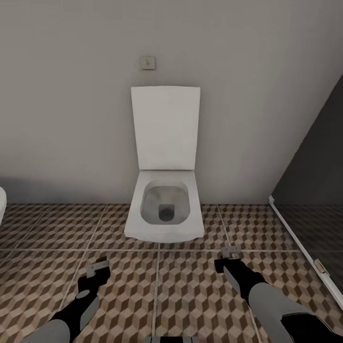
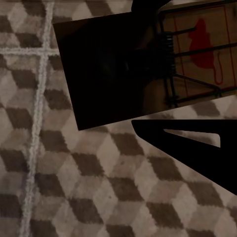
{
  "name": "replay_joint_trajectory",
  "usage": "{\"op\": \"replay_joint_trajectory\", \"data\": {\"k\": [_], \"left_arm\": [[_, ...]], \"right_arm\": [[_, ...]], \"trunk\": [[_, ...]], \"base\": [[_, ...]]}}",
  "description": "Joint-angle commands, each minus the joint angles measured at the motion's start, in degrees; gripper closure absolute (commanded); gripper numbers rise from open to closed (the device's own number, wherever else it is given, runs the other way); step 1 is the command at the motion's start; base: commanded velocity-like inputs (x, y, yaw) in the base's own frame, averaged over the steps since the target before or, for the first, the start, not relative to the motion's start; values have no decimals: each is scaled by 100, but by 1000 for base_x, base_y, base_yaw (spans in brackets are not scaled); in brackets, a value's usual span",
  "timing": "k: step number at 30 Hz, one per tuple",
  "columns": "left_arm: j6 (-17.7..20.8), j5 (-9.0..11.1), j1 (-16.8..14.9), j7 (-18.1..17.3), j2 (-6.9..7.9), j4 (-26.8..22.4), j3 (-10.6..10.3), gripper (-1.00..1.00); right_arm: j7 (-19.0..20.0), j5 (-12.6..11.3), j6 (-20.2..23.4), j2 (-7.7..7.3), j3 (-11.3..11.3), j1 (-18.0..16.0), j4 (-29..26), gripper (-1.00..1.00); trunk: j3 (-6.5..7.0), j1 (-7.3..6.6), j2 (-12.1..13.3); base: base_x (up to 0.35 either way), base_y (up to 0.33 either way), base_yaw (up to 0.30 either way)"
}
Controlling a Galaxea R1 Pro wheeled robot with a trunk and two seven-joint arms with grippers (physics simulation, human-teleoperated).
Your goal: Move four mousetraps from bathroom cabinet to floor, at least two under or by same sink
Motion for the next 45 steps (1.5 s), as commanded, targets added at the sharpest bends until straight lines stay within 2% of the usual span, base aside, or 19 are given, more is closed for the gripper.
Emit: {"op": "replay_joint_trajectory", "data": {"k": [1,32,45], "left_arm": [[-17,44,-3,47,4,-4,-51,100],[-11,36,-2,40,9,-44,-51,100],[-8,-31,-4,39,4,-39,-51,100]], "right_arm": [[-9,-5,32,-3,41,-1,-12,100],[-19,9,-3,3,53,-1,-25,100],[-28,9,2,3,43,-1,-23,100]], "trunk": [[-4,-1,-2],[-4,-1,-2],[-4,-1,-2]], "base": [[0,0,0],[0,0,0],[0,0,0]]}}
